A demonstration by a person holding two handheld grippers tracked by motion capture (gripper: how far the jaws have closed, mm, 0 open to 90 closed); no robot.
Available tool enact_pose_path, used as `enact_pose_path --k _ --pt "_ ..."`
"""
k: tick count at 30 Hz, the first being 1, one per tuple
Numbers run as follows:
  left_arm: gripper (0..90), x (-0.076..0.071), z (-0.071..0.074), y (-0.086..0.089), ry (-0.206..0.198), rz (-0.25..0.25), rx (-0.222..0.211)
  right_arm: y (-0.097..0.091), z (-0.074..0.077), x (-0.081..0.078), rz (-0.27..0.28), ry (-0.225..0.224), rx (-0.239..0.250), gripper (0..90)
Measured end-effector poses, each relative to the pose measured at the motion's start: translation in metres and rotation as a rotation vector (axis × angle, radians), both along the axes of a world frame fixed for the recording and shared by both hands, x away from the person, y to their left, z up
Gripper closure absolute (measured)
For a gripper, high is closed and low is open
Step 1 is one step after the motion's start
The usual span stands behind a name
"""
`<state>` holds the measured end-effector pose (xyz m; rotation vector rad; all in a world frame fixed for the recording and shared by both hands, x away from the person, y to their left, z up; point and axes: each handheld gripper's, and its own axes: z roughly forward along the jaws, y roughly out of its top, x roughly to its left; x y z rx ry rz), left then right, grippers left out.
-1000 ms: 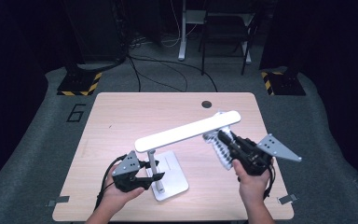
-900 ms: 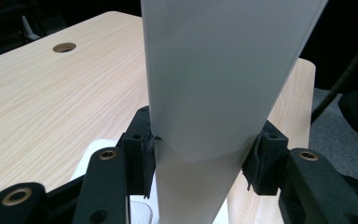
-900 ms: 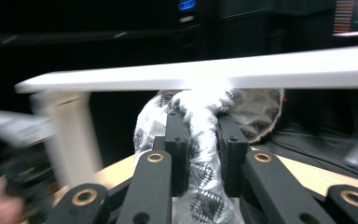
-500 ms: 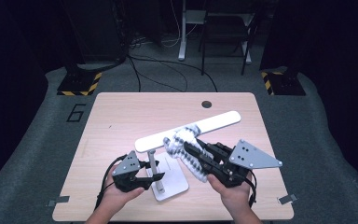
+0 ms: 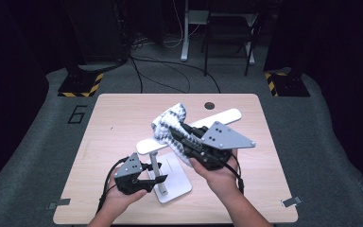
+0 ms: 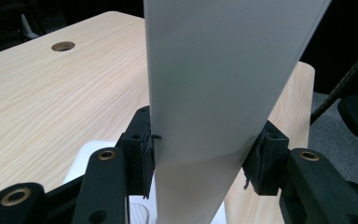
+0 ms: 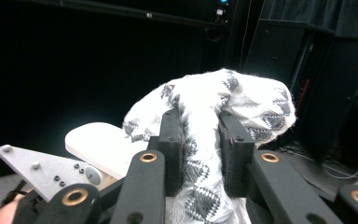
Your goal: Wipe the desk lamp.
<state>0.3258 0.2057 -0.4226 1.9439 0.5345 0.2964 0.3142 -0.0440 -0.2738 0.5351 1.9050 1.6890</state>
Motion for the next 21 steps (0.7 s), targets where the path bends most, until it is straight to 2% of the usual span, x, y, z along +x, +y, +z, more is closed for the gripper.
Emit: enact_pose_path --k 4,9,11,12,14,15,16,17,21 --pt "51.9 0.001 0.000 -0.001 0.000 -0.003 0.008 0.020 0.000 -0.004 0.025 -0.005 -0.034 74.6" --pt "51.9 0.001 -0.001 -0.003 0.009 0.000 -0.007 0.046 -0.002 -0.013 0.109 -0.001 -0.062 75.9" --pt "51.9 0.000 -0.001 -0.002 0.007 0.002 0.001 0.055 -0.002 -0.017 0.133 -0.021 -0.077 76.0" --pt "52.0 0.000 -0.001 -0.002 0.006 -0.001 0.003 0.057 -0.002 -0.019 0.124 -0.034 -0.086 76.1" --pt "52.0 -0.001 -0.002 -0.003 -0.006 0.009 -0.003 0.058 -0.003 -0.020 0.117 -0.045 -0.092 76.2" --pt "52.2 -0.001 -0.001 -0.002 -0.008 0.004 0.006 0.056 -0.003 -0.019 0.124 -0.042 -0.098 76.3" --pt "52.2 -0.001 -0.003 -0.004 -0.015 0.013 -0.011 0.051 -0.003 -0.016 0.129 -0.026 -0.086 76.4" --pt "52.2 -0.001 -0.003 -0.004 -0.015 0.013 -0.011 0.051 -0.003 -0.016 0.129 -0.026 -0.086 76.4" --pt "52.3 0.000 -0.002 -0.001 -0.014 -0.008 0.014 0.019 -0.003 -0.003 0.059 -0.001 -0.051 76.5"
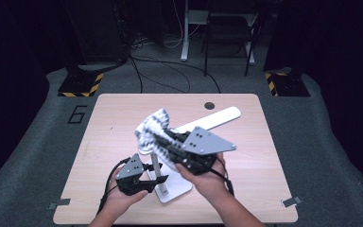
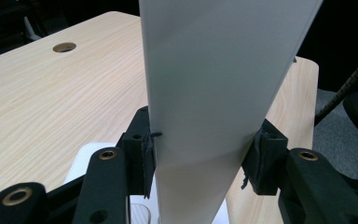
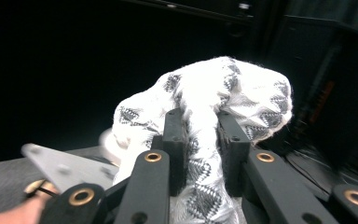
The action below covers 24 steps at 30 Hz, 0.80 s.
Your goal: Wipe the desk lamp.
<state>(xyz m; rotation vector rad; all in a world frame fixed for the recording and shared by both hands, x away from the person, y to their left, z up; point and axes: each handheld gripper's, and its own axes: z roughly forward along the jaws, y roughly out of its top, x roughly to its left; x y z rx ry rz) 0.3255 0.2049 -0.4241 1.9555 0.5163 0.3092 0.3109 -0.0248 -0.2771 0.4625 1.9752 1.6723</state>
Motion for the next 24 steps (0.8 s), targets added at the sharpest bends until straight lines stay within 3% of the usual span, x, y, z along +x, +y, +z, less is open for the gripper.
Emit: enact_pose_path --k 8,10,11,14,15,20,22,24 --pt "52.2 0.001 0.001 0.007 0.017 -0.022 0.001 -0.083 0.000 0.025 -0.205 0.050 0.040 76.5" --pt "52.2 0.001 0.000 0.009 0.015 -0.019 -0.001 -0.092 0.000 0.026 -0.238 0.049 0.043 76.5" --pt "52.2 0.001 0.000 0.010 0.014 -0.022 -0.008 -0.110 -0.001 0.029 -0.287 0.059 0.055 76.5" --pt "52.1 0.001 0.000 0.010 0.014 -0.023 -0.008 -0.122 -0.001 0.030 -0.321 0.075 0.071 76.5" --pt "52.0 0.002 0.000 0.011 0.021 -0.035 -0.005 -0.133 0.000 0.033 -0.357 0.091 0.090 76.5" --pt "52.0 0.002 -0.001 0.011 0.023 -0.037 -0.006 -0.139 0.001 0.036 -0.374 0.103 0.103 76.5" --pt "52.0 0.002 -0.001 0.011 0.021 -0.035 -0.010 -0.132 0.001 0.036 -0.365 0.095 0.090 76.5" --pt "52.0 0.002 -0.001 0.011 0.019 -0.027 -0.010 -0.117 0.001 0.035 -0.319 0.095 0.078 76.6"
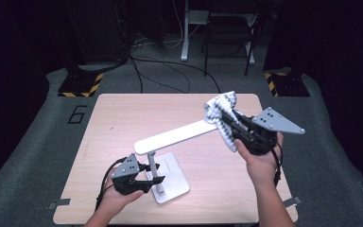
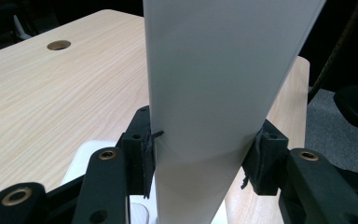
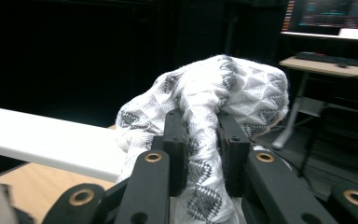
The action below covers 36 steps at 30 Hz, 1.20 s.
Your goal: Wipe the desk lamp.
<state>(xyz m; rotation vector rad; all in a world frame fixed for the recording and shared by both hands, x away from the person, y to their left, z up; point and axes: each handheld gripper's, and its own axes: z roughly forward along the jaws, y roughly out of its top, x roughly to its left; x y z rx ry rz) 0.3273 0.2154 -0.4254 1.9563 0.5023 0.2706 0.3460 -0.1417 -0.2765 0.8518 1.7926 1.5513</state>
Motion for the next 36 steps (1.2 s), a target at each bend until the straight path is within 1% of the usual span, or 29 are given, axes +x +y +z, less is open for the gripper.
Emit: enact_pose_path --k 2,3,5,8,9,10,11,12,14,17,19,20,21,22,23,24,25,26,28,29,31,32,33,35,36 --pt "52.0 0.000 -0.001 -0.001 -0.008 0.008 -0.008 0.013 -0.001 -0.001 0.033 -0.001 -0.001 76.6" --pt "52.0 0.000 -0.001 0.000 -0.007 0.010 -0.010 0.020 -0.001 -0.001 0.057 -0.013 -0.007 76.6" --pt "51.9 -0.001 -0.001 -0.001 -0.003 0.013 -0.015 0.034 -0.003 -0.004 0.102 -0.007 0.010 76.6" --pt "51.9 -0.001 -0.001 0.000 0.000 0.012 -0.011 0.057 -0.004 -0.011 0.168 -0.012 0.019 76.6" --pt "51.9 -0.001 -0.001 0.000 0.000 0.012 -0.011 0.057 -0.004 -0.011 0.168 -0.012 0.019 76.6" --pt "51.8 -0.001 -0.001 0.000 0.001 0.014 -0.013 0.074 -0.004 -0.016 0.216 -0.026 0.017 76.6" --pt "51.8 -0.001 -0.002 0.000 -0.004 0.020 -0.013 0.082 -0.004 -0.018 0.246 -0.036 0.016 76.6" --pt "51.8 -0.001 -0.002 0.000 -0.003 0.021 -0.015 0.091 -0.004 -0.021 0.276 -0.035 0.016 76.6" --pt "51.8 -0.001 -0.002 0.000 -0.003 0.017 -0.014 0.109 -0.004 -0.030 0.335 -0.037 0.005 76.6" --pt "51.8 -0.003 -0.003 -0.001 -0.001 0.030 -0.033 0.135 -0.005 -0.045 0.415 -0.045 -0.022 76.6" --pt "51.8 -0.003 -0.003 0.000 0.002 0.028 -0.032 0.149 -0.006 -0.053 0.457 -0.059 -0.051 76.6" --pt "51.8 -0.003 -0.003 -0.001 0.007 0.032 -0.044 0.154 -0.006 -0.057 0.460 -0.071 -0.072 76.6" --pt "51.8 -0.003 -0.003 -0.001 -0.004 0.038 -0.041 0.157 -0.006 -0.060 0.455 -0.095 -0.098 76.6" --pt "51.9 -0.003 -0.003 -0.001 -0.004 0.038 -0.041 0.157 -0.006 -0.060 0.455 -0.095 -0.098 76.6" --pt "51.9 -0.003 -0.004 -0.001 -0.005 0.036 -0.036 0.158 -0.005 -0.061 0.447 -0.110 -0.108 76.6" --pt "51.9 -0.003 -0.004 -0.001 -0.005 0.036 -0.036 0.154 -0.005 -0.058 0.454 -0.093 -0.098 76.6" --pt "51.9 -0.003 -0.004 -0.002 -0.007 0.037 -0.041 0.151 -0.005 -0.055 0.451 -0.081 -0.083 76.6" --pt "51.9 -0.003 -0.004 -0.001 -0.010 0.033 -0.035 0.146 -0.005 -0.052 0.443 -0.066 -0.067 76.6" --pt "51.9 -0.003 -0.004 -0.001 -0.011 0.034 -0.033 0.135 -0.005 -0.045 0.404 -0.065 -0.047 76.5" --pt "51.9 -0.002 -0.004 0.000 -0.015 0.030 -0.020 0.129 -0.005 -0.042 0.383 -0.064 -0.039 76.6" --pt "51.9 -0.002 -0.004 -0.001 -0.015 0.029 -0.024 0.115 -0.006 -0.037 0.350 -0.057 -0.015 76.6" --pt "51.9 -0.002 -0.003 0.000 -0.008 0.021 -0.016 0.108 -0.007 -0.034 0.329 -0.064 -0.005 76.6" --pt "51.9 -0.002 -0.004 -0.001 -0.009 0.029 -0.025 0.102 -0.008 -0.032 0.307 -0.066 0.001 76.6" --pt "51.8 -0.003 -0.004 -0.001 -0.008 0.029 -0.027 0.087 -0.009 -0.028 0.261 -0.067 0.015 76.5" --pt "51.8 -0.003 -0.004 -0.001 -0.008 0.029 -0.027 0.087 -0.009 -0.028 0.261 -0.067 0.015 76.5"
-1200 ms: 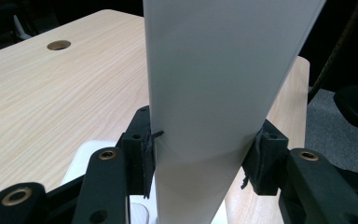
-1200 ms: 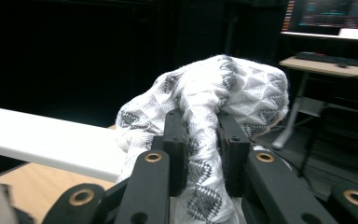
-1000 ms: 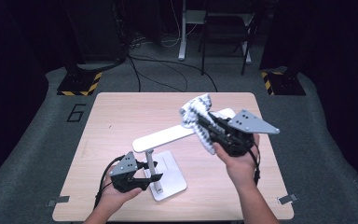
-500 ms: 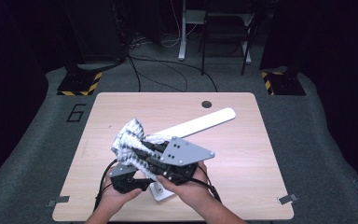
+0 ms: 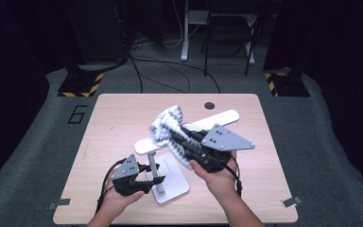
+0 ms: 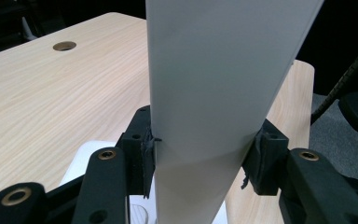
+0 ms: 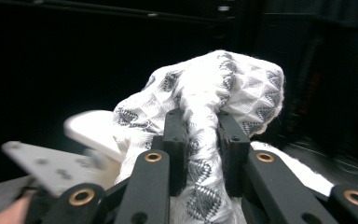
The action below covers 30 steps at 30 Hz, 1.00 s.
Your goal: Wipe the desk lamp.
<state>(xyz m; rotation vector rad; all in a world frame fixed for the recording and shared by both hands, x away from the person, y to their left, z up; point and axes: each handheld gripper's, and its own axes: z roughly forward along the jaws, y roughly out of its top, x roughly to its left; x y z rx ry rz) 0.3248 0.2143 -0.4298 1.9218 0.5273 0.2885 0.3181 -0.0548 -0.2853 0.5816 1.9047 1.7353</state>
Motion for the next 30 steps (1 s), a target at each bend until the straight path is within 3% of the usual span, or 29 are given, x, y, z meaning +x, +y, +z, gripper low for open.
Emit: enact_pose_path --k 2,6,7,13,15,19,21,24,25,30 --pt "51.7 0.000 -0.001 0.000 -0.001 0.005 -0.006 -0.021 -0.004 0.004 -0.048 0.026 0.044 76.5" --pt "51.5 -0.001 -0.002 0.000 -0.003 0.010 -0.014 -0.035 -0.011 0.001 -0.044 0.038 0.090 76.5" --pt "51.5 0.000 -0.001 0.000 -0.001 0.011 -0.009 -0.040 -0.016 -0.005 -0.045 0.020 0.101 76.4" --pt "51.4 0.004 -0.001 -0.002 0.013 0.033 -0.027 -0.046 -0.028 -0.018 -0.038 0.008 0.100 76.2" --pt "51.4 0.010 -0.001 -0.002 0.000 0.038 -0.014 -0.046 -0.041 -0.021 -0.031 0.023 0.097 76.1" --pt "51.4 0.020 -0.001 -0.003 -0.006 0.041 -0.018 -0.048 -0.061 -0.019 -0.035 0.049 0.098 75.9" --pt "51.4 0.023 -0.001 -0.003 0.011 0.032 -0.019 -0.048 -0.069 -0.018 -0.039 0.057 0.099 75.7" --pt "51.4 0.027 0.000 -0.003 0.002 0.028 -0.010 -0.049 -0.075 -0.016 -0.049 0.062 0.079 75.7" --pt "51.4 0.029 0.000 -0.003 0.006 0.019 -0.005 -0.048 -0.081 -0.014 -0.061 0.068 0.048 75.6" --pt "51.2 0.033 -0.001 -0.004 0.013 0.014 -0.023 -0.048 -0.091 -0.012 -0.077 0.084 0.032 75.6"
